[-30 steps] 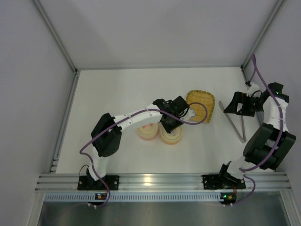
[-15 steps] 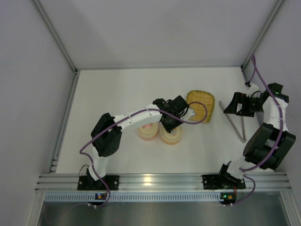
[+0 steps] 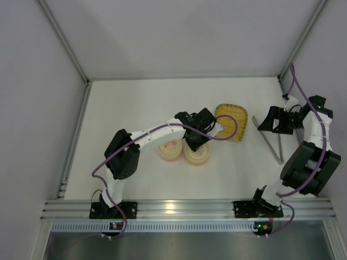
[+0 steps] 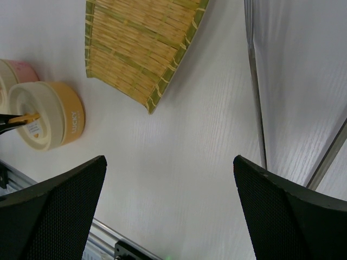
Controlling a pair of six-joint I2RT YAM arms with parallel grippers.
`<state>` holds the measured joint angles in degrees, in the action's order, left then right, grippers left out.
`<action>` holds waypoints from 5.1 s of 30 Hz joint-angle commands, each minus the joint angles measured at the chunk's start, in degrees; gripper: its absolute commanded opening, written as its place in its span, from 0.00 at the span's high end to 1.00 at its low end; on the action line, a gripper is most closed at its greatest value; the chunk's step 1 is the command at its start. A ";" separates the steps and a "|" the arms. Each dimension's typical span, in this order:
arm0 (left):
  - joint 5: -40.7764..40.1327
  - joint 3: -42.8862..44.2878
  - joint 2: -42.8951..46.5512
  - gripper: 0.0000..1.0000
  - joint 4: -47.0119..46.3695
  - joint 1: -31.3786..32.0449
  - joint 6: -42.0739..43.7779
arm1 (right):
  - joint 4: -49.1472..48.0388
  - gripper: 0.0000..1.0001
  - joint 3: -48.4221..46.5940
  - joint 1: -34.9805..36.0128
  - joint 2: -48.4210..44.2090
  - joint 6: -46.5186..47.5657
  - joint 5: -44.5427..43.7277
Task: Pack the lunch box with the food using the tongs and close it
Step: Close the box lid on the packing box, then adjust the packing box at the center of the board.
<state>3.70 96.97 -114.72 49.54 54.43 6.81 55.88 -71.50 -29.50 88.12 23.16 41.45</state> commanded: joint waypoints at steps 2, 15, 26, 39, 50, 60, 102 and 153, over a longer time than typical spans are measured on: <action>0.34 1.91 0.55 0.95 -1.20 -0.73 -0.31 | 0.81 0.01 -0.48 -0.56 0.48 1.63 1.97; 1.92 -1.69 -1.12 0.71 -3.92 -1.96 -1.36 | 0.81 0.01 -0.13 -0.56 0.65 1.89 1.70; 3.15 -5.56 -1.65 0.47 -6.64 -2.49 -1.62 | 0.72 0.01 0.23 -0.56 0.74 1.89 1.70; 4.03 -10.13 -3.06 0.47 -8.67 -2.40 -2.41 | 1.43 0.01 -0.48 -0.56 0.65 2.42 1.44; 0.88 -9.70 -1.74 0.47 -8.76 -2.49 -1.10 | 2.13 0.01 -1.36 -0.56 0.65 2.68 1.61; -0.19 0.93 0.89 0.42 -2.52 -2.58 -0.04 | 3.01 0.01 -1.88 -0.47 -0.40 3.21 1.88; 7.54 -20.58 23.57 0.36 1.09 -22.62 11.47 | 4.15 0.01 -3.55 0.67 -0.31 3.21 2.23; 5.70 -34.39 14.69 0.42 -12.80 -16.38 6.46 | 4.77 0.01 -4.08 0.67 0.48 3.74 1.35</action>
<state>9.56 67.51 -94.96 35.48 37.26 13.65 59.66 -72.97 -29.26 88.77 25.50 41.65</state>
